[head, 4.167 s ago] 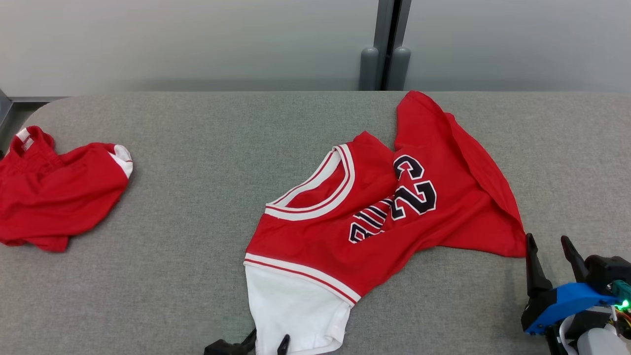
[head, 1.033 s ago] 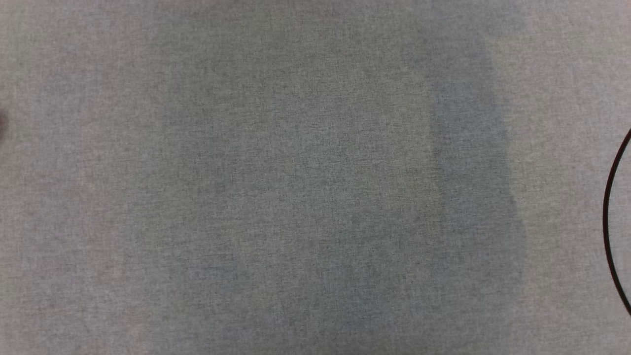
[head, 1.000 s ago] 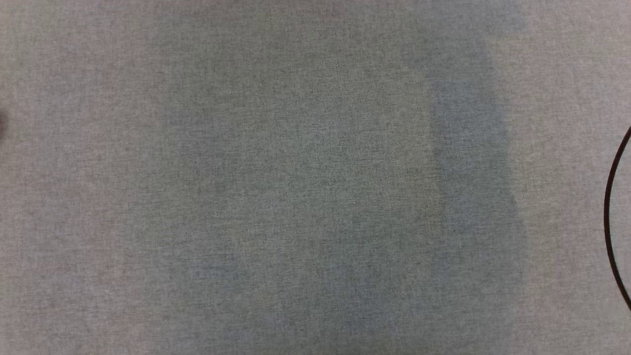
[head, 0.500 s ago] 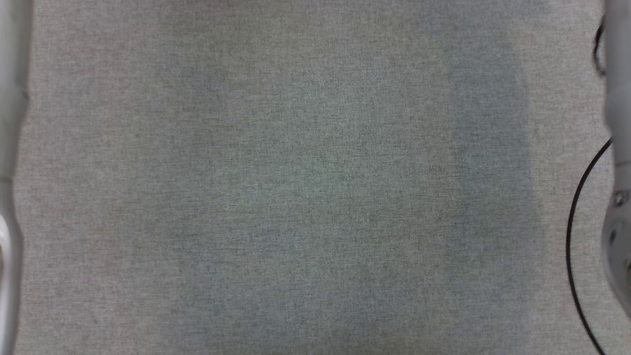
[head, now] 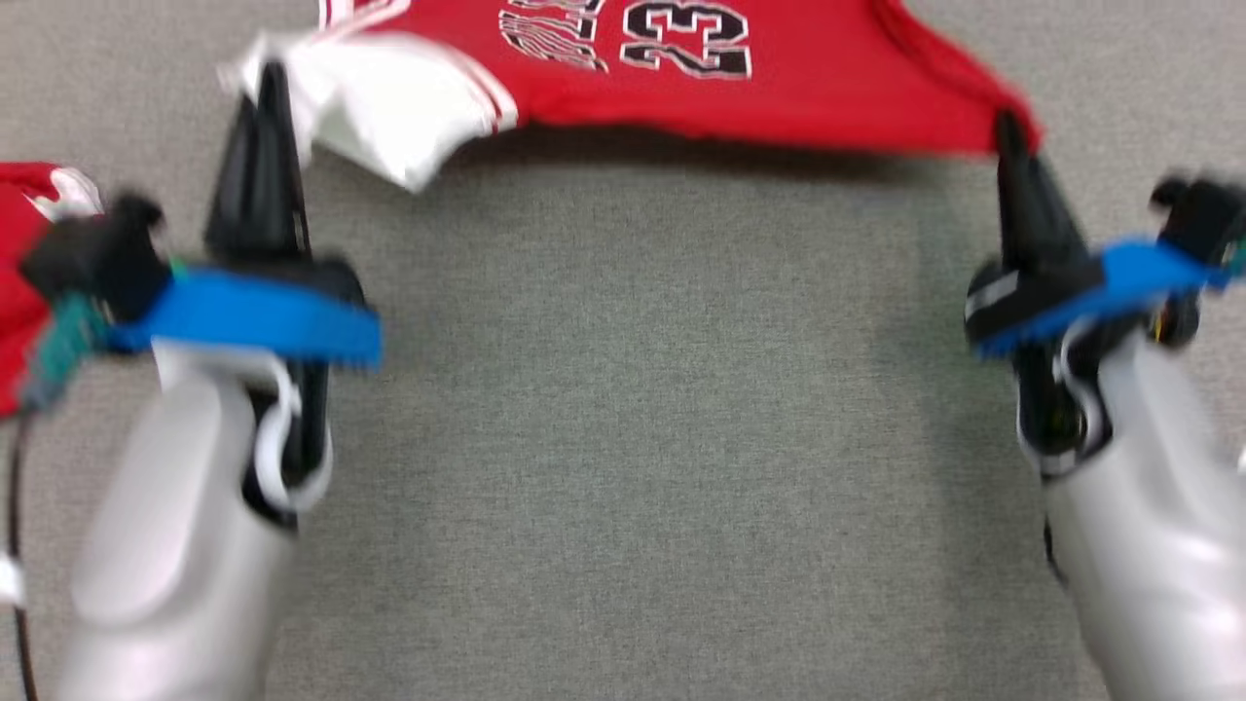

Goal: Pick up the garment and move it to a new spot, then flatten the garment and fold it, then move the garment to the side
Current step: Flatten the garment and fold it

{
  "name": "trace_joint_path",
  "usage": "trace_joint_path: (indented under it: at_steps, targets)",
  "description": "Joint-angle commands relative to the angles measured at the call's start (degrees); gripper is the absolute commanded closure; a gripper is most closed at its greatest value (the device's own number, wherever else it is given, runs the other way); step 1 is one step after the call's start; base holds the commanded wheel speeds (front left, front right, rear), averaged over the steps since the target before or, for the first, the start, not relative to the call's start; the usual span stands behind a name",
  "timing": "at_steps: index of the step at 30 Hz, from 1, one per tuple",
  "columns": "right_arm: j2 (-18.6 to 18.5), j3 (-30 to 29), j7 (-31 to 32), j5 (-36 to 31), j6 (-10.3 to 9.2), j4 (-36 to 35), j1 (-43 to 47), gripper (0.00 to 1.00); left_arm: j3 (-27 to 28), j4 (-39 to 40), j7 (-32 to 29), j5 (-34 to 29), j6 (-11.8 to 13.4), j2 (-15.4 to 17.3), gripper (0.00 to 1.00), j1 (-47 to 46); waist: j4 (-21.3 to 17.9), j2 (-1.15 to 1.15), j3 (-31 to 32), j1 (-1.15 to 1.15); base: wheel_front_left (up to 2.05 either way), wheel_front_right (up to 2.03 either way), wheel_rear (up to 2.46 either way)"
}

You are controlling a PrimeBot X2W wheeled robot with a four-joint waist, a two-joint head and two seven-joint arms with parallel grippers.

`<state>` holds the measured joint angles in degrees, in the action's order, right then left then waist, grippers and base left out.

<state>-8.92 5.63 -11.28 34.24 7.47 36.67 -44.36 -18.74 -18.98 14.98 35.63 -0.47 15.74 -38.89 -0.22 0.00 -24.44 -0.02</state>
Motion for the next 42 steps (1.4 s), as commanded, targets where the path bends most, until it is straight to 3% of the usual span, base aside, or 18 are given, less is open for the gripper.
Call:
trace_joint_path:
  at_steps: [1, 10, 19, 29, 42]
  targets:
    - [-0.5, 0.2, 0.4, 0.7, 0.04, -1.8, 4.0, 1.0, 0.7, 2.3, 0.3, -0.6, 1.0, -0.2, 1.0, 4.1, -0.7, 0.0, 1.3, 0.02, 0.0, 0.0, 0.0]
    - [1.1, -2.5, 4.1, 2.3, 0.04, -11.1, 25.8, 1.0, 2.6, 12.8, 0.3, -0.8, 4.9, -1.6, 1.0, 28.9, -1.0, 0.0, 8.1, 0.02, 0.0, 0.0, 0.0]
    - [3.1, -7.8, 9.6, -0.2, 0.04, -23.0, 40.7, 1.0, 1.2, 17.3, 0.3, -0.5, 6.8, -2.6, 1.0, 43.5, 0.1, 0.0, 14.4, 0.02, 0.0, 0.0, 0.0]
    - [5.5, -14.4, 17.4, -2.5, 0.04, -33.0, 53.8, 1.0, -1.7, 18.6, -0.7, -0.6, 8.1, -2.8, 1.0, 51.6, 1.4, 0.0, 18.9, 0.02, 0.0, 0.0, 0.0]
    - [6.0, -13.9, 19.5, -1.5, 0.04, -33.2, 54.5, 1.0, -3.0, 18.5, -2.0, -1.4, 7.7, -1.9, 1.0, 50.0, 1.1, 0.0, 19.9, 0.02, 0.0, 0.0, 0.0]
